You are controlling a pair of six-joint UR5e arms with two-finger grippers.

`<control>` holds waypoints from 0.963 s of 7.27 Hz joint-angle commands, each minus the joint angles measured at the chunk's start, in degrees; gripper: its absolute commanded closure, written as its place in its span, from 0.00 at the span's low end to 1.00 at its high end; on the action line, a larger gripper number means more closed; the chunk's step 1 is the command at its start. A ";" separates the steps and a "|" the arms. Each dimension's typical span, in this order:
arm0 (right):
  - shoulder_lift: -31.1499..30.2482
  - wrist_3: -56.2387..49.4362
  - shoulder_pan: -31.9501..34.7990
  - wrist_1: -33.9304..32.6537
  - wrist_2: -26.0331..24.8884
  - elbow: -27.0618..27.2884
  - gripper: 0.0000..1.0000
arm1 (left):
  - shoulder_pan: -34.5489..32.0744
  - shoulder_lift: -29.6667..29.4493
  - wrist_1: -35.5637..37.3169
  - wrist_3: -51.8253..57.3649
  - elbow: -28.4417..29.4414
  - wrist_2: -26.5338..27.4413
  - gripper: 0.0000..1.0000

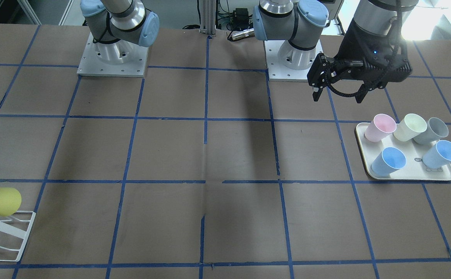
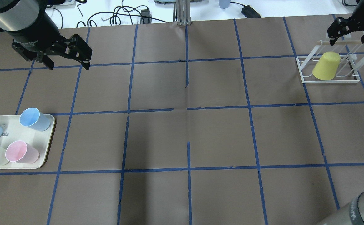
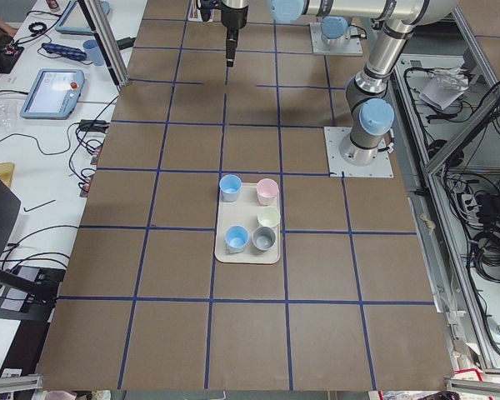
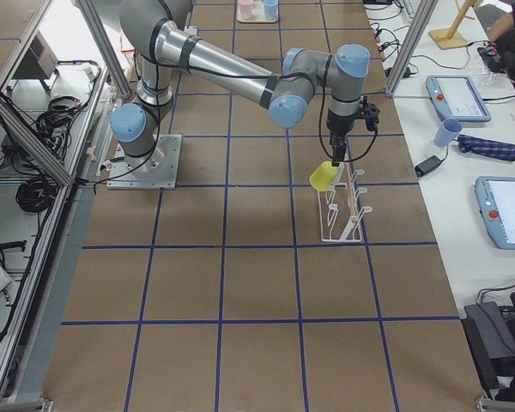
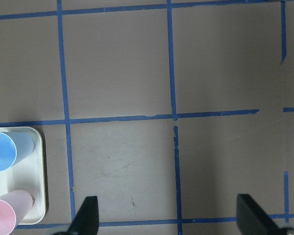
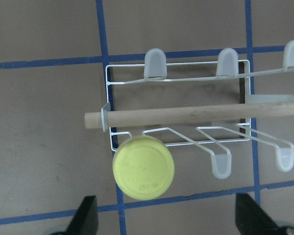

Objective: Transfer IKEA cup to right arm and place on rack

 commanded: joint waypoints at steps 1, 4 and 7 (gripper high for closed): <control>-6.60 0.13 0.10 12.15 -0.32 0.11 0.00 | 0.00 0.00 0.00 0.08 -0.01 0.00 0.00; -14.51 0.04 0.10 22.57 -2.76 1.16 0.00 | 0.00 0.00 0.00 0.08 -0.01 0.00 0.00; -18.65 0.13 0.18 26.54 -2.00 1.95 0.00 | 0.00 0.00 0.26 0.78 -0.01 0.09 0.00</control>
